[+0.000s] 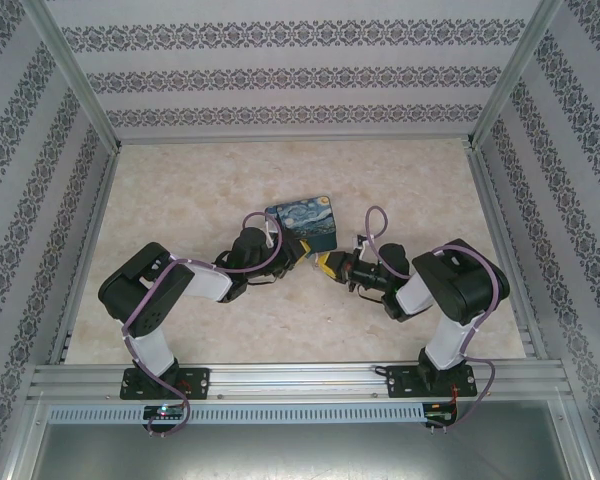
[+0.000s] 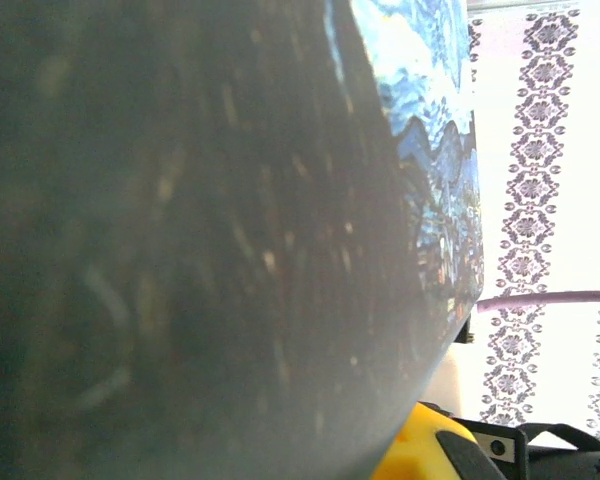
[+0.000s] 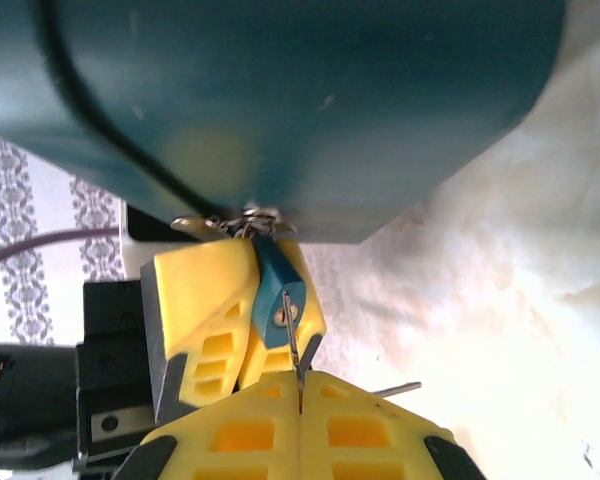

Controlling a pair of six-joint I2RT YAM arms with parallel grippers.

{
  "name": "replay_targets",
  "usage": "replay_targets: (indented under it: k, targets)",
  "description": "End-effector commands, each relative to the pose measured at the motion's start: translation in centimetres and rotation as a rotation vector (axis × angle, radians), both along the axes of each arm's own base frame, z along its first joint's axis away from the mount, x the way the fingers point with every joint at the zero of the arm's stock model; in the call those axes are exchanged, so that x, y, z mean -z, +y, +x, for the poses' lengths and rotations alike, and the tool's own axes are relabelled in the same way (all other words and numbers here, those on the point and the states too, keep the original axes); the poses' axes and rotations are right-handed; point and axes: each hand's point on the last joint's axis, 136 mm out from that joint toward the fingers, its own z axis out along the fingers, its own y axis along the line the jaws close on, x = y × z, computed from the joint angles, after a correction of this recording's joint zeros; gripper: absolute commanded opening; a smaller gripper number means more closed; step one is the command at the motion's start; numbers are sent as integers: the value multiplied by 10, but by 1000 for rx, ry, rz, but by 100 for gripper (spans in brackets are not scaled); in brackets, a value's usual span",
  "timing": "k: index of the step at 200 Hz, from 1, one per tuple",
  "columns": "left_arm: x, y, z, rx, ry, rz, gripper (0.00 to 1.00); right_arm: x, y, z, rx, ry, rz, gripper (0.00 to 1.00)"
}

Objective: Unlock the padlock with the key

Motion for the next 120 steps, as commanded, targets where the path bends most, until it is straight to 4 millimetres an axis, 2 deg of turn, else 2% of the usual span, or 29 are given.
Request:
replay_targets:
  k: [1, 64, 120]
  targets:
    - [-19, -8, 3, 59, -65, -24, 0, -11, 7, -18, -139, -97, 18, 0]
    - [-28, -16, -1, 124, -91, -43, 0, 5, 9, -19, -166, -68, 1, 0]
    - [-26, -16, -4, 146, -92, -33, 0, 1, 10, -14, -157, -77, 8, 0]
